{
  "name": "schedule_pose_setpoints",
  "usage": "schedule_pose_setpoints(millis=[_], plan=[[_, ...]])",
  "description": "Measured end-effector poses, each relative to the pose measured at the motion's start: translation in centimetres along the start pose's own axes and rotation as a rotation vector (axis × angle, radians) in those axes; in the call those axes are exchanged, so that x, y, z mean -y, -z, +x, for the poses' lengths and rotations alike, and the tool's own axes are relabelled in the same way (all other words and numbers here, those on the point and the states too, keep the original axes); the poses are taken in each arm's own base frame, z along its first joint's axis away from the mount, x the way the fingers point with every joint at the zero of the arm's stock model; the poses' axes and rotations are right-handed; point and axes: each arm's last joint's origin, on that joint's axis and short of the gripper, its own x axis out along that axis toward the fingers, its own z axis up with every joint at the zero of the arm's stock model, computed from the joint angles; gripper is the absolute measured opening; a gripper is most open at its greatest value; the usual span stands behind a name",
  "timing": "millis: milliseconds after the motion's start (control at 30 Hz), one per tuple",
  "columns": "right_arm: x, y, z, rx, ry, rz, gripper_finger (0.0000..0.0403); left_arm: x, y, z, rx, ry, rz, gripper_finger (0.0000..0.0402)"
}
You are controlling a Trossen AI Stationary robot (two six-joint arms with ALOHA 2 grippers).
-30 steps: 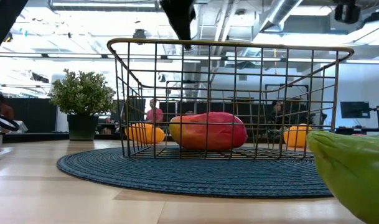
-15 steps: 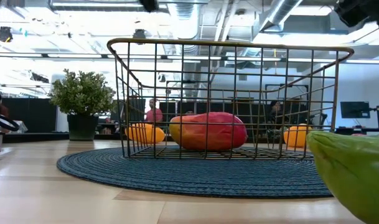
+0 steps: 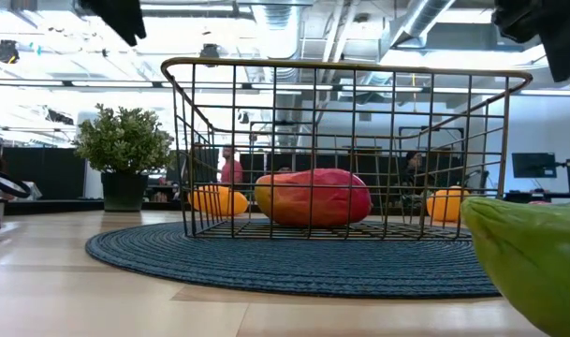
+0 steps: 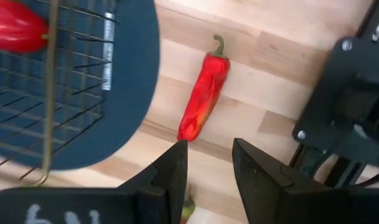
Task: Build produce basket
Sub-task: Put the red chili pepper into the gold wire basket
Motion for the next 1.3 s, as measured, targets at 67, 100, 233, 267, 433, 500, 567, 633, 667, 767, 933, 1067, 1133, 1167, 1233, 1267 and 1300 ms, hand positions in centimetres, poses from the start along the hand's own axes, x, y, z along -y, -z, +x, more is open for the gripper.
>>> schedule_pose_setpoints(millis=[67, 100, 233, 267, 433, 500, 567, 633, 667, 767, 933, 1067, 1133, 1167, 1233, 1267, 1300], plan=[[-0.9, 0.5, 0.9, 0.003, 0.056, 0.025, 0.0160, -0.3, 0.6, 0.0, 0.021, 0.023, -0.002, 0.0239], [-1.3, 0.8, 1.4, 0.006, 0.085, 0.036, 0.0166, -0.3, 0.8, 0.0, 0.031, 0.036, 0.000, 0.0239], [-2.9, 1.8, 3.4, 0.024, 0.178, 0.084, 0.0201, -0.9, 1.2, -0.5, 0.059, 0.066, 0.019, 0.0239], [-3.3, 2.0, 3.8, 0.028, 0.194, 0.094, 0.0210, -1.0, 1.3, -0.7, 0.064, 0.071, 0.027, 0.0239], [-4.7, 2.5, 6.1, 0.055, 0.284, 0.144, 0.0243, -1.6, 1.6, -1.2, 0.085, 0.087, 0.057, 0.0239], [-5.0, 2.6, 6.7, 0.062, 0.301, 0.161, 0.0245, -1.8, 1.6, -1.3, 0.092, 0.092, 0.065, 0.0239], [-5.3, 2.7, 7.5, 0.059, 0.280, 0.178, 0.0246, -1.9, 1.7, -1.4, 0.096, 0.094, 0.070, 0.0239], [-5.2, 2.8, 8.7, 0.050, 0.234, 0.203, 0.0246, -2.1, 1.7, -1.5, 0.099, 0.096, 0.078, 0.0239], [-5.2, 2.9, 9.3, 0.044, 0.208, 0.219, 0.0246, -2.1, 1.8, -1.6, 0.099, 0.098, 0.078, 0.0239], [-4.5, 3.0, 11.1, 0.030, 0.179, 0.241, 0.0246, -2.3, 1.9, -1.7, 0.099, 0.101, 0.078, 0.0239], [-3.3, 2.9, 11.8, 0.021, 0.185, 0.247, 0.0246, -2.4, 1.9, -1.7, 0.097, 0.106, 0.077, 0.0239], [-2.6, 2.6, 11.7, 0.041, 0.193, 0.249, 0.0246, -2.3, 1.9, -1.7, 0.095, 0.105, 0.073, 0.0239], [-2.6, 2.4, 11.2, 0.040, 0.165, 0.255, 0.0246, -2.2, 1.8, -1.6, 0.094, 0.099, 0.066, 0.0239], [-2.5, 2.3, 10.9, 0.039, 0.143, 0.255, 0.0245, -2.2, 1.8, -1.6, 0.096, 0.097, 0.062, 0.0239], [-2.6, 2.2, 10.4, 0.040, 0.096, 0.257, 0.0242, -2.2, 1.8, -1.6, 0.097, 0.098, 0.049, 0.0240], [-2.6, 2.1, 10.2, 0.048, 0.073, 0.256, 0.0240, -2.2, 1.8, -1.6, 0.097, 0.098, 0.042, 0.0240], [-2.5, 2.1, 9.9, 0.056, 0.054, 0.257, 0.0238, -2.2, 1.8, -1.6, 0.098, 0.096, 0.035, 0.0240]])
